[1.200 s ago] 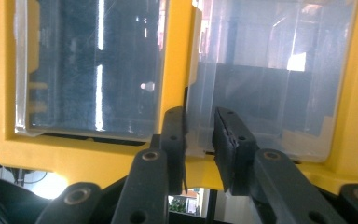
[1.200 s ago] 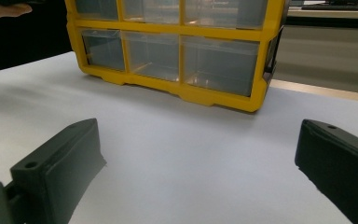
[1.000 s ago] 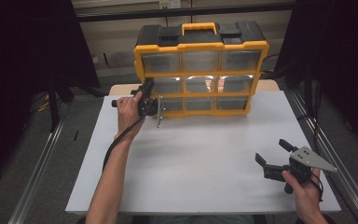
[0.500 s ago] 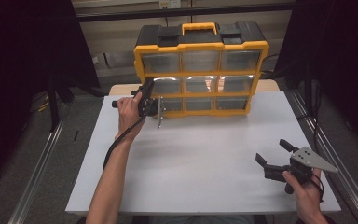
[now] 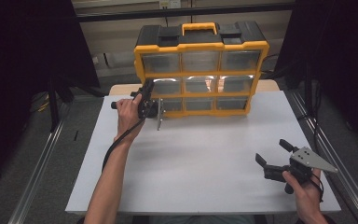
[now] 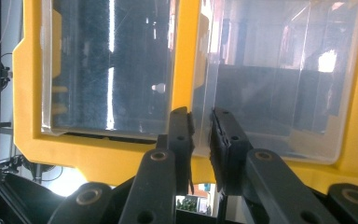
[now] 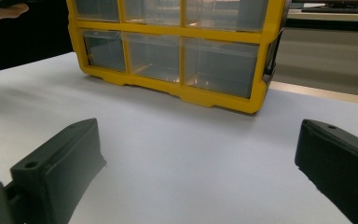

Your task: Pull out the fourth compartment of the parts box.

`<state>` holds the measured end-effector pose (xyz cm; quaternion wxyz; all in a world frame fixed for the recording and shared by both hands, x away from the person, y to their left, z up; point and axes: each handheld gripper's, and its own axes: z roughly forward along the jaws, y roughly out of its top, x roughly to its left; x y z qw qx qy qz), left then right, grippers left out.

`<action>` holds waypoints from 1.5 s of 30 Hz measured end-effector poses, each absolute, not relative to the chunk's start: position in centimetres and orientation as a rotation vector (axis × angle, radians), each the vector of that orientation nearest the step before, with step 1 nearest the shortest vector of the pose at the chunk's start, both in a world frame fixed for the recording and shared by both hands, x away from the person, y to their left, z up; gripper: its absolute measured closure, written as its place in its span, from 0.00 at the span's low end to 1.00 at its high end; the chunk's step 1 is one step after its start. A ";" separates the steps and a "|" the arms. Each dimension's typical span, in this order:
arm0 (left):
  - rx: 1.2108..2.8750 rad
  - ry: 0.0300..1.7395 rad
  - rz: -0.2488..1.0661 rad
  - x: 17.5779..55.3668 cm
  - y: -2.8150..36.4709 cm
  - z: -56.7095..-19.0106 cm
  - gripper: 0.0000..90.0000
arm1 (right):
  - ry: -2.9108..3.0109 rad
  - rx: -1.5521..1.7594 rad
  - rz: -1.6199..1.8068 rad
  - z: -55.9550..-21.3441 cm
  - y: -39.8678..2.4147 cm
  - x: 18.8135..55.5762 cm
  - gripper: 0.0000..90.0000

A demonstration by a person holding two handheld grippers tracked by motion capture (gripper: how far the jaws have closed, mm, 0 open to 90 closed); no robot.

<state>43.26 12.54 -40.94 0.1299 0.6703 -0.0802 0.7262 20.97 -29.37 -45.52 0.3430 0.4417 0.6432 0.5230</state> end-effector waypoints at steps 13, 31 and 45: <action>1.958 -0.252 2.102 42.7 12.7 -40.8 0.88 | 1.671 1.147 1.358 -45.5 -29.4 21.0 0.00; 1.968 -0.247 2.113 42.2 12.6 -40.8 0.90 | 1.666 1.145 1.358 -45.5 -29.4 20.9 0.00; 1.958 -0.237 2.098 41.8 12.6 -40.9 0.90 | 1.670 1.143 1.360 -45.5 -29.4 20.9 0.00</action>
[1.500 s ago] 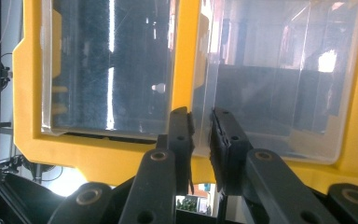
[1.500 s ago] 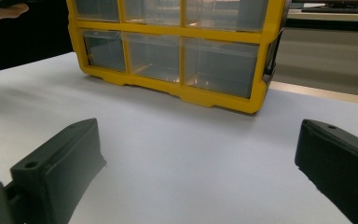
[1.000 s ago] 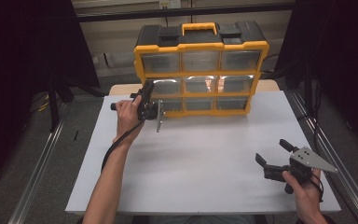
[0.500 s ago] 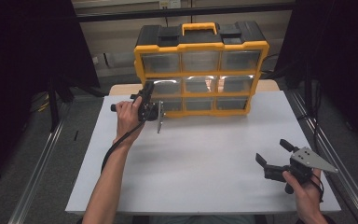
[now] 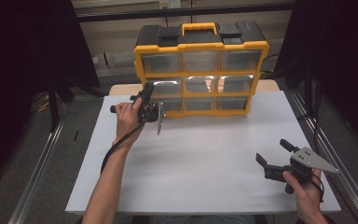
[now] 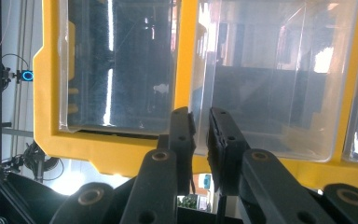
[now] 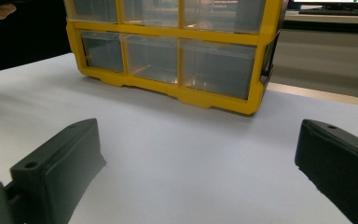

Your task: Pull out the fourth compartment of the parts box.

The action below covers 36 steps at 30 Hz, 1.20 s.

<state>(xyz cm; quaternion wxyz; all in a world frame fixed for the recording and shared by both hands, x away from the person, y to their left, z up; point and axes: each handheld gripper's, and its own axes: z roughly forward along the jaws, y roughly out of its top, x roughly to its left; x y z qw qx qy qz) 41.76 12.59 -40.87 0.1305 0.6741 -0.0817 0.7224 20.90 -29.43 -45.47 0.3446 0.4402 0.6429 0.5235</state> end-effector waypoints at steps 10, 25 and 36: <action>1.955 -0.239 2.098 41.4 12.6 -40.9 0.90 | 1.662 1.146 1.361 -45.4 -29.4 20.9 0.00; 1.953 -0.245 2.104 40.7 12.7 -40.9 0.90 | 1.670 1.139 1.362 -45.5 -29.4 21.0 0.00; 1.915 -0.262 2.099 40.5 12.9 -40.8 0.90 | 1.672 1.138 1.360 -45.4 -29.4 21.0 0.00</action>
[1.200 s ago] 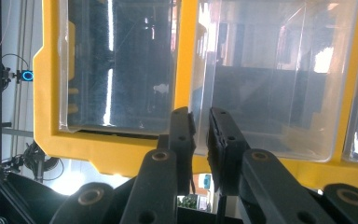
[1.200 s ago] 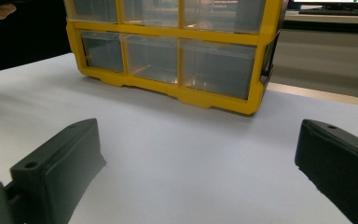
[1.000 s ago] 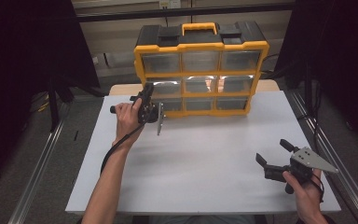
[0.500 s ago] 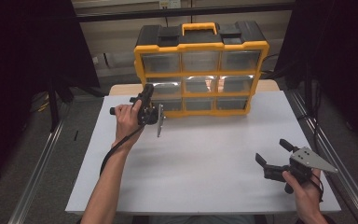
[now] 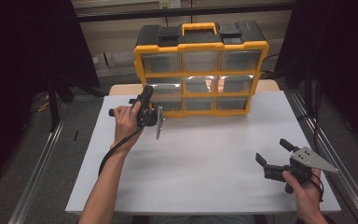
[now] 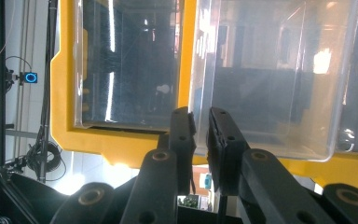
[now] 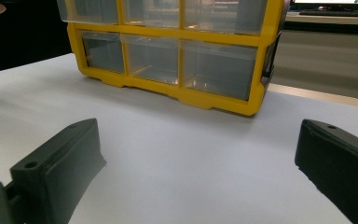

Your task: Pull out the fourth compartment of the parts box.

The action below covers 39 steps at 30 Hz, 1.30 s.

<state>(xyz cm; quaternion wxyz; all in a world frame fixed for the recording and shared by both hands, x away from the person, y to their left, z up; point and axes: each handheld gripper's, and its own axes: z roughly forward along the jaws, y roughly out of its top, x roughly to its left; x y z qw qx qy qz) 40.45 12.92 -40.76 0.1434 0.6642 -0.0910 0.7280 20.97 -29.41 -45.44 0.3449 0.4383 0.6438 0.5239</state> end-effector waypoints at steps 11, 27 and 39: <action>1.947 -0.253 2.105 39.9 13.0 -40.6 0.90 | 1.674 1.134 1.366 -45.4 -29.4 21.0 0.00; 1.940 -0.272 2.107 39.4 13.1 -40.7 0.90 | 1.663 1.146 1.363 -45.5 -29.3 21.1 0.00; 1.942 -0.275 2.111 38.6 13.3 -40.7 0.90 | 1.666 1.151 1.361 -45.5 -29.3 21.0 0.00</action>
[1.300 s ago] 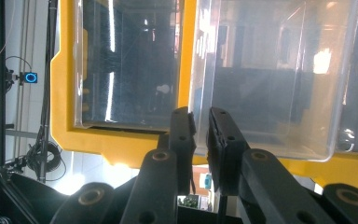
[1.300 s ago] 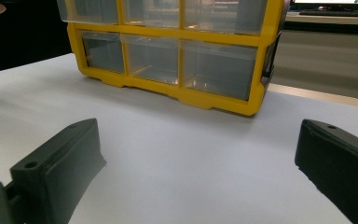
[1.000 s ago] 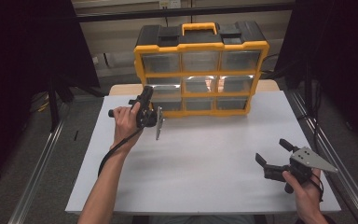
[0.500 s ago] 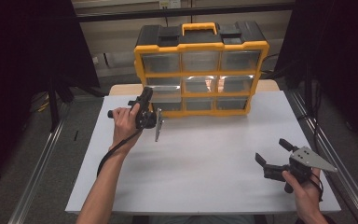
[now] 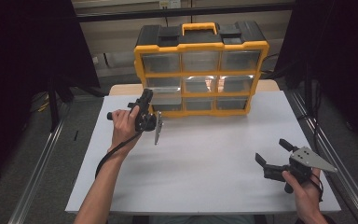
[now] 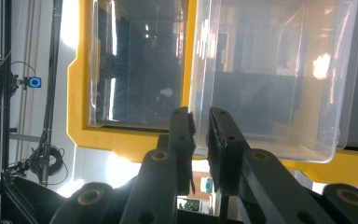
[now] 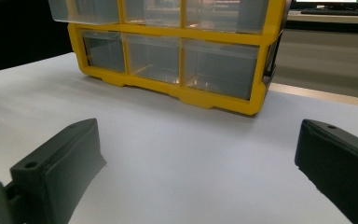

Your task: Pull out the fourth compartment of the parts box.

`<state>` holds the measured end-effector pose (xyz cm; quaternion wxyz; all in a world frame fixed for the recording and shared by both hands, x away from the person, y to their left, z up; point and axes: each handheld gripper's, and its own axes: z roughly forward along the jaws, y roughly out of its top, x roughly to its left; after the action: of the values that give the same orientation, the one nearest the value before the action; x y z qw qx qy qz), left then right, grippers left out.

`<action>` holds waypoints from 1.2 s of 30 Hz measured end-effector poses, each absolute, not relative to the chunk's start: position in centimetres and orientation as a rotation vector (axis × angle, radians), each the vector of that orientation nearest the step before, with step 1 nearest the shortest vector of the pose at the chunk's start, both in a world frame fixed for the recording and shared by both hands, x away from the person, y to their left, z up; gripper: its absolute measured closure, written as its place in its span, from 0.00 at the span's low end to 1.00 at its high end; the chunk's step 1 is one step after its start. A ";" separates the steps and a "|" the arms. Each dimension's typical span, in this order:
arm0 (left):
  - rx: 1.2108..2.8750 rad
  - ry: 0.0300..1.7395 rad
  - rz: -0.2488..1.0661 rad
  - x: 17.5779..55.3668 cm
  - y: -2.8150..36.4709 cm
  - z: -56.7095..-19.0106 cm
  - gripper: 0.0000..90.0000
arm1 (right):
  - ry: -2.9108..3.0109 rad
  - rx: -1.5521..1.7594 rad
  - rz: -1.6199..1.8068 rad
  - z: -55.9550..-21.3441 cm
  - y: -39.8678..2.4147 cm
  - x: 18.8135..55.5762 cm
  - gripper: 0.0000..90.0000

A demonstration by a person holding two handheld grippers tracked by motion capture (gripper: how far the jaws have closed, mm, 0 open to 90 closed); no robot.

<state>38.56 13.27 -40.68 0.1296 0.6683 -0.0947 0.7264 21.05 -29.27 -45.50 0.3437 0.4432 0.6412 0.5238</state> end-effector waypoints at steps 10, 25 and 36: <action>1.900 -0.284 2.101 38.4 13.3 -40.9 0.90 | 1.673 1.140 1.363 -45.5 -29.3 20.9 0.00; 1.883 -0.299 2.109 37.9 13.4 -40.8 0.90 | 1.669 1.139 1.363 -45.5 -29.2 21.0 0.00; 1.926 -0.297 2.115 37.5 13.3 -40.8 0.90 | 1.669 1.140 1.365 -45.5 -29.2 21.0 0.00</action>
<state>37.47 13.33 -40.81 0.1325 0.6637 -0.1024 0.7290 20.96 -29.20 -45.49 0.3444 0.4389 0.6424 0.5254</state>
